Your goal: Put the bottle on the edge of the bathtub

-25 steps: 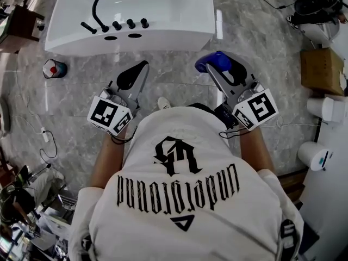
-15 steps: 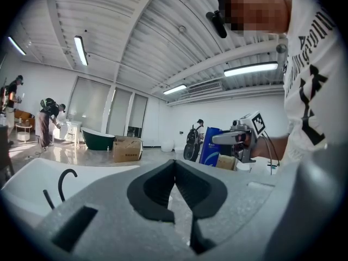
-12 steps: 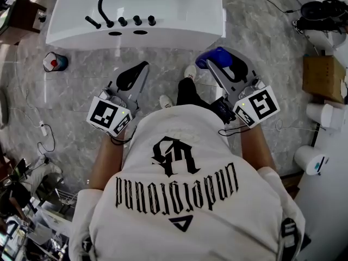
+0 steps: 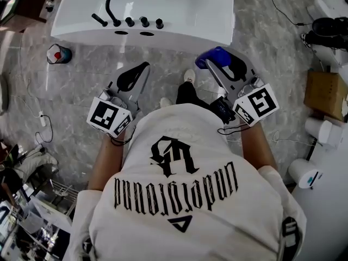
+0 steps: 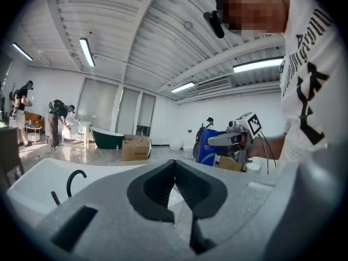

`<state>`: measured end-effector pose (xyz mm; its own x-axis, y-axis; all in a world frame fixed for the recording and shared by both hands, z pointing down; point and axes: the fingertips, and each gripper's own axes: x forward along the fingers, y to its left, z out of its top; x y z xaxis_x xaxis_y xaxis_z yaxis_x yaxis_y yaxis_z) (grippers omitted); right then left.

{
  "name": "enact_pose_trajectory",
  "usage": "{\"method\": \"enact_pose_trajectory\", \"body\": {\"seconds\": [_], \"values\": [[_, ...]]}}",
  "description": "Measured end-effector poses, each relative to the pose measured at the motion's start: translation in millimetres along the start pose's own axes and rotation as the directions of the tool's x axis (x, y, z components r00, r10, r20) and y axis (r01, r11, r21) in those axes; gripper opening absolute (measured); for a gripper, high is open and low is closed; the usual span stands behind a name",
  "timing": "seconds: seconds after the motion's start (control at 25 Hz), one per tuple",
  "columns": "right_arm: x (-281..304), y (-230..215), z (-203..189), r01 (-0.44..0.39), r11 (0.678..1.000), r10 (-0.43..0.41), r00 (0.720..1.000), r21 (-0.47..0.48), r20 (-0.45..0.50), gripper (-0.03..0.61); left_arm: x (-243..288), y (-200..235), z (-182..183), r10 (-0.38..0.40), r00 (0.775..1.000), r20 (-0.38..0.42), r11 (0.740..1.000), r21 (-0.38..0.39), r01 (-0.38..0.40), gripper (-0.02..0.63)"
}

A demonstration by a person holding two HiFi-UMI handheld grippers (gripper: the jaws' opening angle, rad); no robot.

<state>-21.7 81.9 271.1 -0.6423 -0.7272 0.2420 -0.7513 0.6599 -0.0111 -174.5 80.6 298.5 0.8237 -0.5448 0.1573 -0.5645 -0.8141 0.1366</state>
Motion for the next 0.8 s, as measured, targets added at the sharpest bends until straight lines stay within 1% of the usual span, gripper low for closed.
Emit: {"method": "enact_pose_trajectory", "body": {"seconds": [0.36, 0.68, 0.8], "values": [[27, -58, 0, -0.053, 0.999, 0.053, 0.999, 0.002, -0.014, 0.158, 56, 20, 9, 0.033, 0.999, -0.015, 0.999, -0.019, -0.033, 0.015], [49, -110, -7, -0.102, 0.995, 0.103, 0.994, 0.013, -0.035, 0.158, 112, 41, 14, 0.06, 0.998, -0.029, 0.998, -0.03, -0.061, 0.015], [56, -128, -12, -0.13, 0.992, 0.13, 0.99, 0.003, -0.049, 0.158, 137, 49, 14, 0.08, 0.996, -0.032, 0.996, -0.032, -0.081, 0.015]]}}
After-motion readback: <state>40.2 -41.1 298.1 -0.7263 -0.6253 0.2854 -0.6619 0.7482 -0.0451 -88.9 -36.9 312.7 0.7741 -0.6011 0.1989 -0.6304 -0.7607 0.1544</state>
